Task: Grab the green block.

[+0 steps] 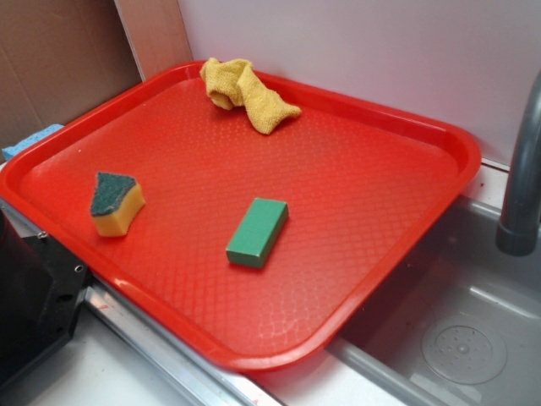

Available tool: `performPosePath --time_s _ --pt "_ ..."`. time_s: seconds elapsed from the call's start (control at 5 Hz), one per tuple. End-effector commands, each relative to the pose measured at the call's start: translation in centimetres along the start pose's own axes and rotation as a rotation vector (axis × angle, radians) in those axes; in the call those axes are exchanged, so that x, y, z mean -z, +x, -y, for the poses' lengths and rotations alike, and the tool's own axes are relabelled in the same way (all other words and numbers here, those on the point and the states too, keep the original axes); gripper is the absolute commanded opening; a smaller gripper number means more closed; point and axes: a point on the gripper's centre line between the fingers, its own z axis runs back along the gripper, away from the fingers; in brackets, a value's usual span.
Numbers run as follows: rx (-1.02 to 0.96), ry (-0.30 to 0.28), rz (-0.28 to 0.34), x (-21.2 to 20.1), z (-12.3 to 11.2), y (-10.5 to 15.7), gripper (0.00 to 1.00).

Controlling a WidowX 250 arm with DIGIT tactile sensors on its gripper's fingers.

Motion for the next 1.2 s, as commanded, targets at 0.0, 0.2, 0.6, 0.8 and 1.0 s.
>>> performPosePath --time_s 0.0,0.2,0.6,0.8,1.0 --pt "0.000 0.000 0.000 0.0 0.0 0.0 1.00" --pt "-0.087 -0.008 0.036 1.0 0.7 0.3 1.00" --pt "-0.295 -0.017 0.090 5.6 4.6 2.1 1.00" --pt "-0.338 -0.040 0.056 8.5 6.2 3.1 1.00" --pt "-0.335 -0.043 0.031 11.9 8.0 3.9 1.00"
